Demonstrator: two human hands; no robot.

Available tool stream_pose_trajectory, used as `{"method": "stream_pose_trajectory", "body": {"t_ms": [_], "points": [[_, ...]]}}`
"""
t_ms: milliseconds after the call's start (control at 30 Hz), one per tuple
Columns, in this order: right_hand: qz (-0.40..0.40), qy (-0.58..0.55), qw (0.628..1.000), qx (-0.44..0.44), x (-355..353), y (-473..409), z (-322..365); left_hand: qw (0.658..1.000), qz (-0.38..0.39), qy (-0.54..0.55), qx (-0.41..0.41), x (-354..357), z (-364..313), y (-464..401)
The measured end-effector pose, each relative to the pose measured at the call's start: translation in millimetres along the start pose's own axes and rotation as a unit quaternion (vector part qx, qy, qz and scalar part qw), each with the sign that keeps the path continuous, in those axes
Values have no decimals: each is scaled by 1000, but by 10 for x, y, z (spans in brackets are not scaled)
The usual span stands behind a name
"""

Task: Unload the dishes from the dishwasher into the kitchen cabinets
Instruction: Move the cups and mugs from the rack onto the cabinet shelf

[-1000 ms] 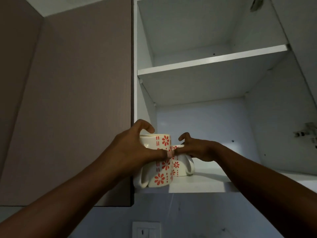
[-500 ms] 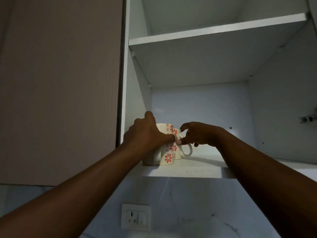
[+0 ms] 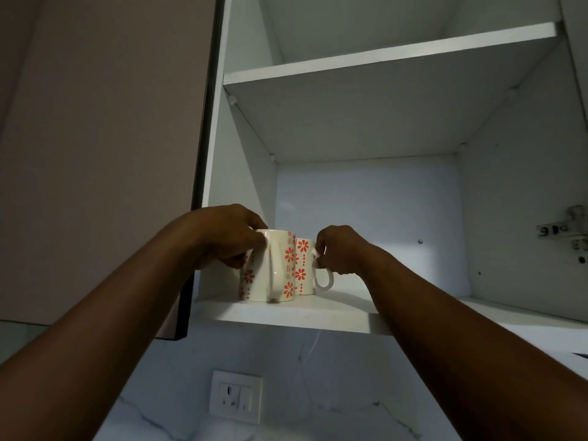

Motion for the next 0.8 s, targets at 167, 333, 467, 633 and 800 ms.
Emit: {"method": "stream_pose_trajectory", "body": {"t_ms": [167,333,467,633,800], "points": [[1,19,1000,-3,-43,37,12,992,-48,-99,54,130,-93,-58],[-8,4,1000,-28,-43,32,0,977,-84,-164,105,138,-46,-135],[-4,-44,999,-9,-27,20,-56,968,-126,-183,120,248,28,-192],[64,-4,998,-3,6,-5,-84,963,-151,-184,123,300,99,-242],[101,120,987,-21,96,-45,-91,945,-208,-211,138,467,111,-270]]}}
Point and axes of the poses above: each hand's wrist, its own y-axis away from the middle knuckle, its own x-axis out of the palm, z = x × y, the point moved 1 cm from there along -y, towards the middle knuckle, and after that the axes turned 3 degrees about -z, right-handed, at the moved point
